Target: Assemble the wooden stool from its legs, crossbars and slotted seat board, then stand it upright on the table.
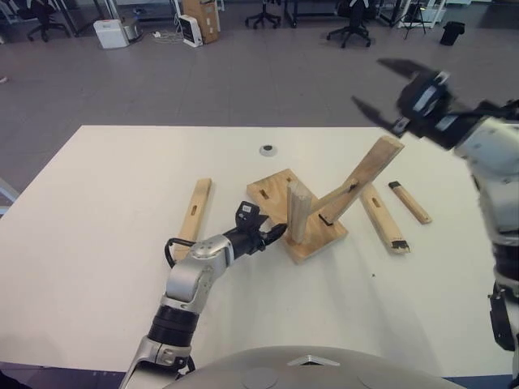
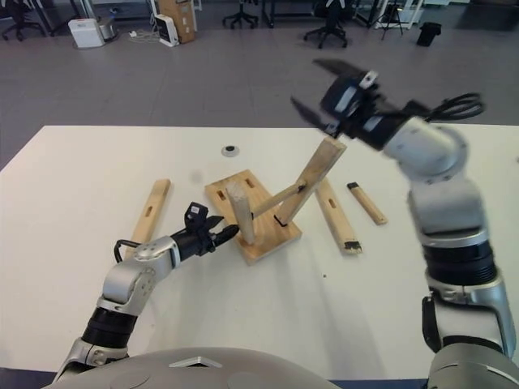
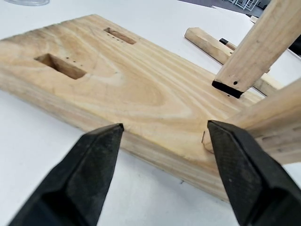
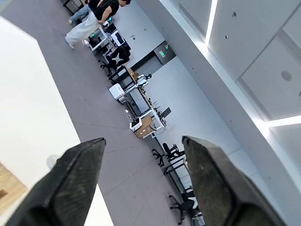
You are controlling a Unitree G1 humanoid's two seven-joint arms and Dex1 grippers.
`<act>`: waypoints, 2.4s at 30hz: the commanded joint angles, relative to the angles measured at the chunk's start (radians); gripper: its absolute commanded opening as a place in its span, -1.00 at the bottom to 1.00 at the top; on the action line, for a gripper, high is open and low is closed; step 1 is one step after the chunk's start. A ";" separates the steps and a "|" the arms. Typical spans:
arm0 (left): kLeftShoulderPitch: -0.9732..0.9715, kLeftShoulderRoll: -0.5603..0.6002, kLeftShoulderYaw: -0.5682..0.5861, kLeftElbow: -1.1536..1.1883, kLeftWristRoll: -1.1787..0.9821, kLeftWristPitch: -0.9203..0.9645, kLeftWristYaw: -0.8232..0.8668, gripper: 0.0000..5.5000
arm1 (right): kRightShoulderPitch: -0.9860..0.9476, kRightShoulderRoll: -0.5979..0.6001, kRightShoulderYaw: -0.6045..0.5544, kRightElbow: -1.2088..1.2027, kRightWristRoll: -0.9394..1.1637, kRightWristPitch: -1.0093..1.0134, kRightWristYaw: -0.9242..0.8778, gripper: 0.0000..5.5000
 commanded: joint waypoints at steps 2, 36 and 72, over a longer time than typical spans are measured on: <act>-0.013 -0.007 0.000 0.007 -0.001 0.003 0.005 0.20 | 0.292 0.027 0.346 0.147 -0.489 -0.128 -0.149 0.11; -0.213 0.068 0.009 -0.154 -0.241 -0.243 -0.315 0.20 | 0.063 0.288 -0.476 0.009 1.100 1.071 -0.023 0.11; -0.775 -0.052 0.356 0.179 -0.795 -0.113 0.227 0.20 | -0.291 0.177 -0.523 0.593 0.728 0.572 0.050 0.11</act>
